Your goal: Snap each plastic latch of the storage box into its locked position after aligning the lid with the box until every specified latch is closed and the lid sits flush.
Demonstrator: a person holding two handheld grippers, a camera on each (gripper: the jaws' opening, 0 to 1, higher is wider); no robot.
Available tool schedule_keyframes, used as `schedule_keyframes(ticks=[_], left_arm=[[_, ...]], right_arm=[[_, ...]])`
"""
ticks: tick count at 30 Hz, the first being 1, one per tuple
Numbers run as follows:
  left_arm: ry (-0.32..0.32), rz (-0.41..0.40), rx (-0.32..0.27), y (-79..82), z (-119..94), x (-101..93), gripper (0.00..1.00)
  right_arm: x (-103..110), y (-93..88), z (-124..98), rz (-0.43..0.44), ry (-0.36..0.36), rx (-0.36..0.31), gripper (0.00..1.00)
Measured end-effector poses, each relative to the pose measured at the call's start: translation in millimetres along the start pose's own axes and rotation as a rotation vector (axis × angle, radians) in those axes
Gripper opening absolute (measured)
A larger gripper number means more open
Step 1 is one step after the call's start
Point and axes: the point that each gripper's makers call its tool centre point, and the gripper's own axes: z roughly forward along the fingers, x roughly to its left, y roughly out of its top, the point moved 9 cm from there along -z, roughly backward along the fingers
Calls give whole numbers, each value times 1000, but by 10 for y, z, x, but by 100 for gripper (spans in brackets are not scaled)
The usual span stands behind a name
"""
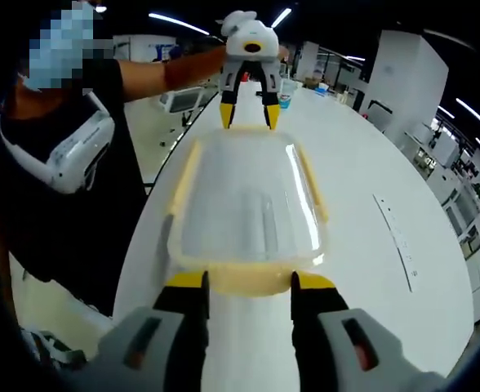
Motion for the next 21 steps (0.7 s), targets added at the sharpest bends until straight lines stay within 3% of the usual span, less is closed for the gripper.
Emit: schedule_keyframes(ticks=[7, 21], left_arm=[[7, -17, -13, -91, 12, -15, 37], [2, -29, -35, -157, 52, 13, 37]], right_arm=[[-23, 4, 18, -18, -10, -40, 36], [-23, -54, 134, -5, -14, -45, 36]])
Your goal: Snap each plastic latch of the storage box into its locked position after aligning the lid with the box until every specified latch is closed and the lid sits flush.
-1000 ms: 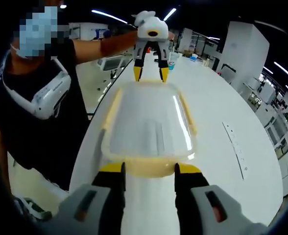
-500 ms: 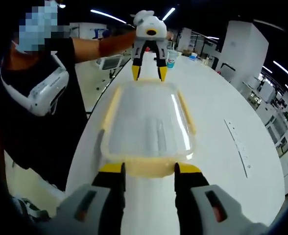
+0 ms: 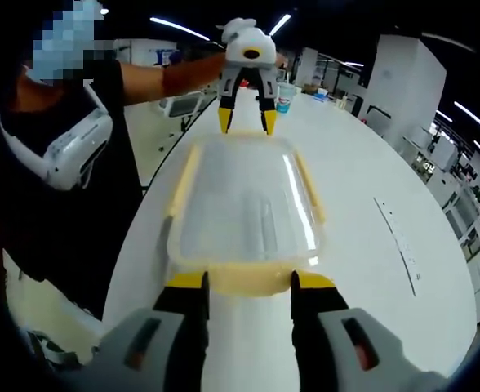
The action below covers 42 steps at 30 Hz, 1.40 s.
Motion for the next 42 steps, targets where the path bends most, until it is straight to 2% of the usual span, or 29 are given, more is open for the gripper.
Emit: schedule_keyframes(ticks=[16, 29, 42], left_arm=[[-2, -6, -11, 0, 12, -21, 37], [-23, -31, -24, -120, 169, -15, 36], [-35, -49, -30, -187, 210, -6, 36]], right_arm=[[8, -18, 15, -14, -6, 24, 37], [23, -89, 102, -3, 11, 52, 37], [8, -109, 158, 4, 28, 68, 36]])
